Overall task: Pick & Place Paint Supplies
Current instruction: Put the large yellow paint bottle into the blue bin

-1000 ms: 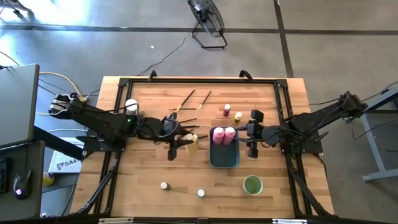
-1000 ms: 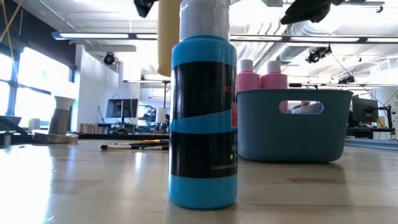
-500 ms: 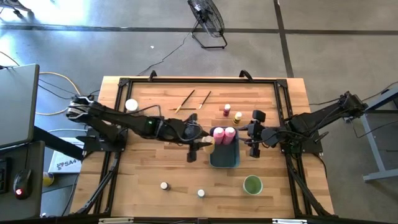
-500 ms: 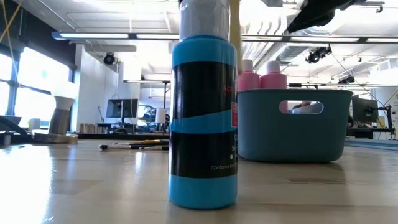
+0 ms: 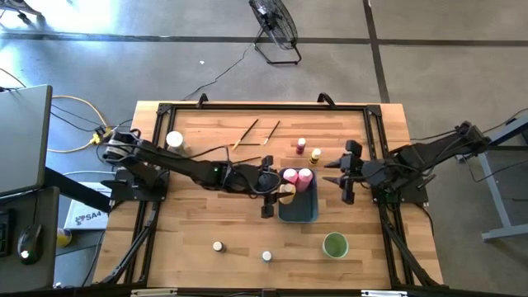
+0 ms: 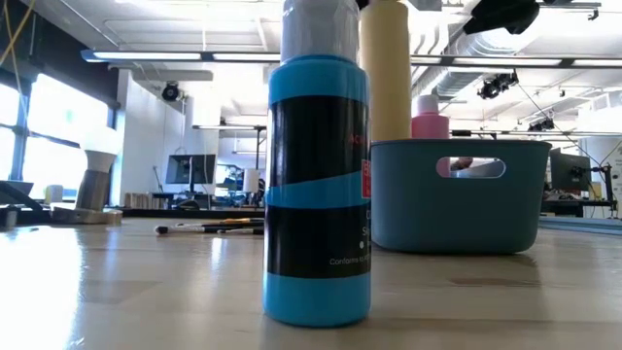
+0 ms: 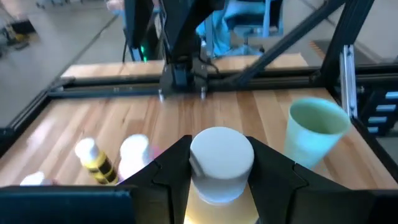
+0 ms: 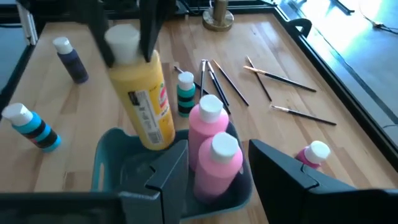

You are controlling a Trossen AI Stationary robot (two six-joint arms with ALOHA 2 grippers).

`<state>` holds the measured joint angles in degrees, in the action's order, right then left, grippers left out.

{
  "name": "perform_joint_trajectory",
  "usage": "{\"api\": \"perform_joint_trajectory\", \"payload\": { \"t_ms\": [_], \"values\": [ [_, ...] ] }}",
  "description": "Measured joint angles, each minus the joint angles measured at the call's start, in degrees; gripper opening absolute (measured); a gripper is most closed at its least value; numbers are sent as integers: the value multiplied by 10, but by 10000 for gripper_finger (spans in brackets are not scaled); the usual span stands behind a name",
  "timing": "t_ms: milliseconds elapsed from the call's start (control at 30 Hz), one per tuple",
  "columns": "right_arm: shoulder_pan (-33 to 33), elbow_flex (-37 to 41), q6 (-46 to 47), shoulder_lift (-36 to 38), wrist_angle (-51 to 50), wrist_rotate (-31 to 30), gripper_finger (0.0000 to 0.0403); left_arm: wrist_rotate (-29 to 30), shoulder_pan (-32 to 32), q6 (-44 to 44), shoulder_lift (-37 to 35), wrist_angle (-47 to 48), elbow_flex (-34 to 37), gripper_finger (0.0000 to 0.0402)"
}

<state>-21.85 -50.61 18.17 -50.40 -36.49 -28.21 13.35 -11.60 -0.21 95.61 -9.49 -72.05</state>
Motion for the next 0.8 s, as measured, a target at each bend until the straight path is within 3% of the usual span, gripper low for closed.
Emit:
{"api": "perform_joint_trajectory", "payload": {
  "t_ms": [300,800],
  "values": [
    [0,0,-1,0,-2,-2,162,-12,15,0,38,-59,0,135],
    [0,0,-3,0,-2,-2,162,-56,33,-18,59,-73,0,135]
  ]
}}
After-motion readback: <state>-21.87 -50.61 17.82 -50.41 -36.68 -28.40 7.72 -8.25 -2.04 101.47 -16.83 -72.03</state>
